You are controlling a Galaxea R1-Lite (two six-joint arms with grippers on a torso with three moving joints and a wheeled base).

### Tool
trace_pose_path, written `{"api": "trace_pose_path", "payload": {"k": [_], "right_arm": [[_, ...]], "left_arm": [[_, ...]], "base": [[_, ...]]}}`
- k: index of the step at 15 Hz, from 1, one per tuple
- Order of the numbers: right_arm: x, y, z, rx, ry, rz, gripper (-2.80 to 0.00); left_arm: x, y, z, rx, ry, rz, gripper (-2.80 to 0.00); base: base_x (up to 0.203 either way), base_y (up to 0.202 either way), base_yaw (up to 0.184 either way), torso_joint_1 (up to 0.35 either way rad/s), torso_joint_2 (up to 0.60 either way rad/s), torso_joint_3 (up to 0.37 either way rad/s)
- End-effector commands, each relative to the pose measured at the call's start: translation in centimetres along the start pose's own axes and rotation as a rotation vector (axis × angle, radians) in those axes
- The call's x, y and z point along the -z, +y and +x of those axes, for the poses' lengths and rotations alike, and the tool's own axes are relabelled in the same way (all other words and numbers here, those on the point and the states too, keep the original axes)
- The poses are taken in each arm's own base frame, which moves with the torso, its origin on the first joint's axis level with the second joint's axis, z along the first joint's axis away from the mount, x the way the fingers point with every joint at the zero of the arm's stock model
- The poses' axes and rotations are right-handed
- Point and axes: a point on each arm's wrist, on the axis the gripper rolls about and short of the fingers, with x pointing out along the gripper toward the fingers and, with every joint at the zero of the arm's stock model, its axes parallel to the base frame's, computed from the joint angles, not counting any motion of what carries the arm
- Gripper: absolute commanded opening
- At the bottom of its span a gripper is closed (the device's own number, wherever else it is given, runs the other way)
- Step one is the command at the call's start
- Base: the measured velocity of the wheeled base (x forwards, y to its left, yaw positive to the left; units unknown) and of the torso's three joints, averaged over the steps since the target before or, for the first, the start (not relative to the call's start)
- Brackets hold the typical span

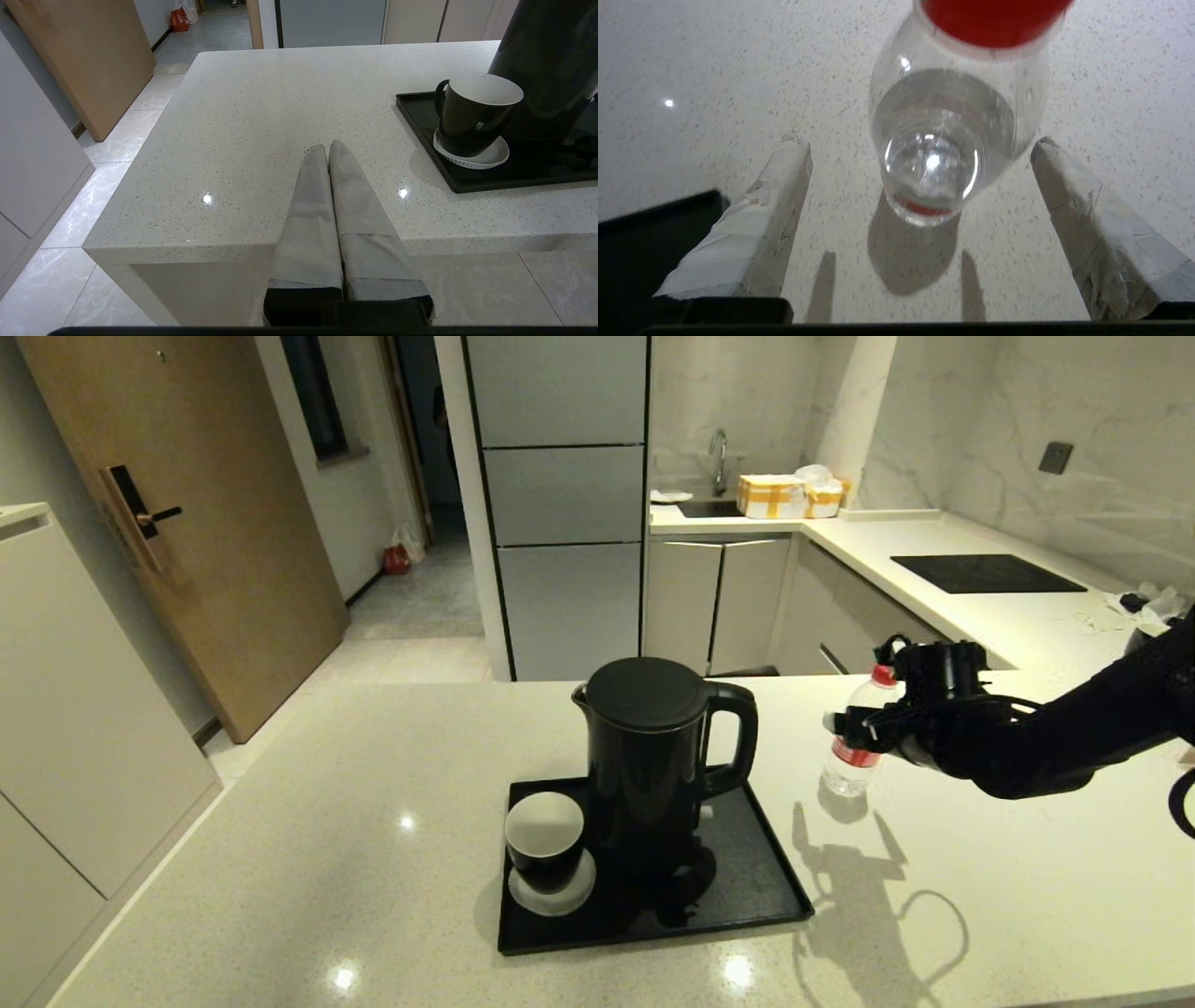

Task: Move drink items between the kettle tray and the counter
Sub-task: Return the bottled water to its original position

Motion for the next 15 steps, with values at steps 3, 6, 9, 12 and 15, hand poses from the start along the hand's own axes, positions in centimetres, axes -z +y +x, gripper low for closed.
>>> {"api": "trace_pose_path", "payload": {"k": [3,6,9,12,15], "right_arm": [[0.7,0.6,3.5,0.031,-0.005,0.005,0.0],[0.4,0.3,4.8,0.07,-0.024,0.015,0.0],[0.7,0.1,5.5,0.078,-0.02,0.015,-2.8],[0.2,0.1,4.9,0.076,-0.024,0.016,-2.8],[-0.4,-0.2,2.5,0.072,-0.013,0.018,-2.8]], "left_arm": [[0.0,0.0,0.0,0.0,-0.001,0.0,-2.8],[0.0,0.0,0.0,0.0,-0.001,0.0,-2.8],[0.0,0.0,0.0,0.0,-0.001,0.001,-2.8],[0.0,0.0,0.0,0.0,-0.001,0.0,-2.8],[0.0,0.0,0.0,0.0,-0.001,0.001,-2.8]], "base": [[0.0,0.0,0.0,0.0,0.0,0.0],[0.0,0.0,0.0,0.0,0.0,0.0],[0.0,0.0,0.0,0.0,0.0,0.0],[0.0,0.0,0.0,0.0,0.0,0.0],[0.0,0.0,0.0,0.0,0.0,0.0]]}}
